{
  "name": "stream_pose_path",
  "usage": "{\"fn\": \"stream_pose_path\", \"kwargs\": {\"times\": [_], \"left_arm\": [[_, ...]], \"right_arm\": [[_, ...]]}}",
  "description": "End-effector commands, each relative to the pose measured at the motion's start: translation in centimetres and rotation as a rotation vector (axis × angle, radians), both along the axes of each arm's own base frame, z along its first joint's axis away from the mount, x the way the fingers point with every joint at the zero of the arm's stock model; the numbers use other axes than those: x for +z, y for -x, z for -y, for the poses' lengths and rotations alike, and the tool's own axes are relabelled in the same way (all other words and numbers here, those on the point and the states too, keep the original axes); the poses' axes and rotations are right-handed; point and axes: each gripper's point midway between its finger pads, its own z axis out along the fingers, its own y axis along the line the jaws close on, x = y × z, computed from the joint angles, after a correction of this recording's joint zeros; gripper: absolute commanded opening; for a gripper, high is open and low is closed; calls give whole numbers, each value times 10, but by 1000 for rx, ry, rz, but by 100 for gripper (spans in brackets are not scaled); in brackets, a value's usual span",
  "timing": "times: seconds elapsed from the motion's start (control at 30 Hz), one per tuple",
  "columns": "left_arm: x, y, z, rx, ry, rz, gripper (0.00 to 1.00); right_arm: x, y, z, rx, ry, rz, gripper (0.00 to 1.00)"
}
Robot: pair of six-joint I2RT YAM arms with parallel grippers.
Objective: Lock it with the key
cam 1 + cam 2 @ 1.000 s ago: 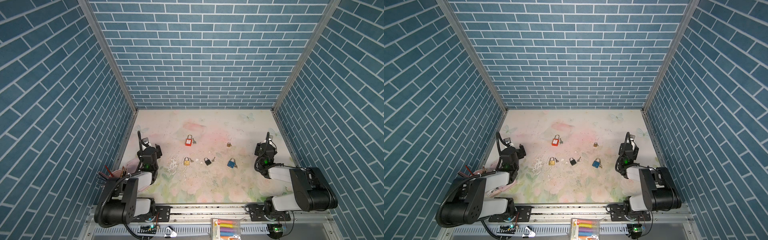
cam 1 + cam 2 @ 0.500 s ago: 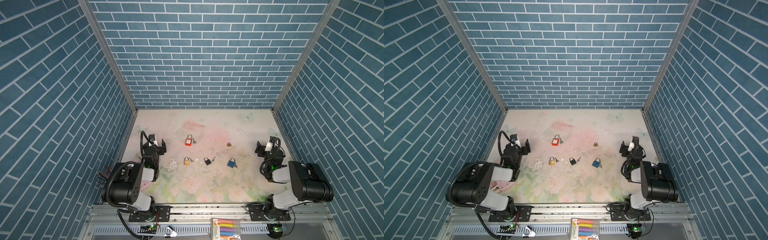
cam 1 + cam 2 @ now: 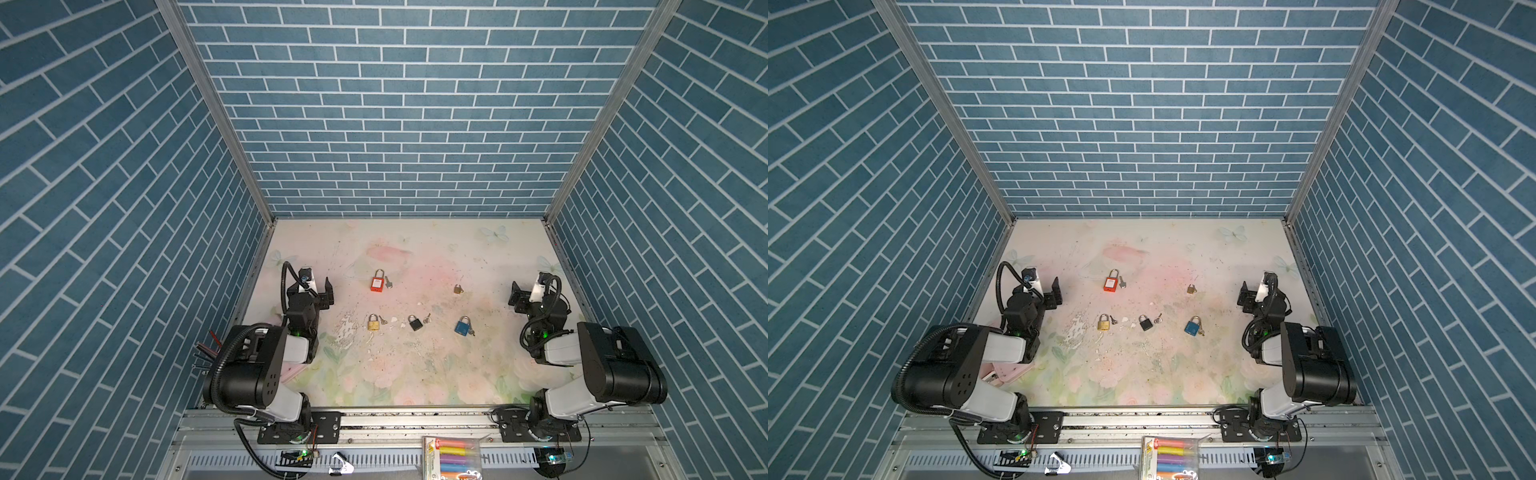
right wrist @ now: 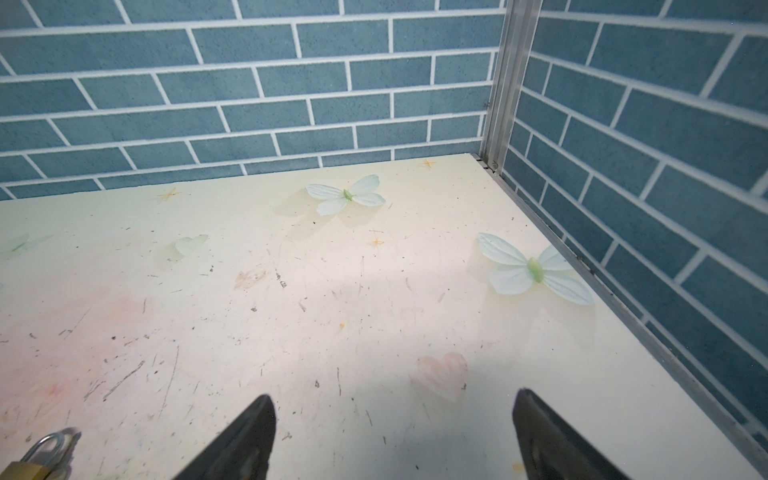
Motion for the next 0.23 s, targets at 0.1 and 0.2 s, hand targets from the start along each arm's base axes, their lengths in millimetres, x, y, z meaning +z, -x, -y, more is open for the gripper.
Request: {"fn": "stream_pose_path", "kwargs": {"times": [0.1, 0.2], "left_arm": [[6, -3, 1, -6, -11, 18, 85], [8, -2, 1, -5, -12, 27, 86]], "right_arm": [[14, -5, -2, 14, 16, 47, 90], [14, -5, -3, 25, 21, 46, 91]]}}
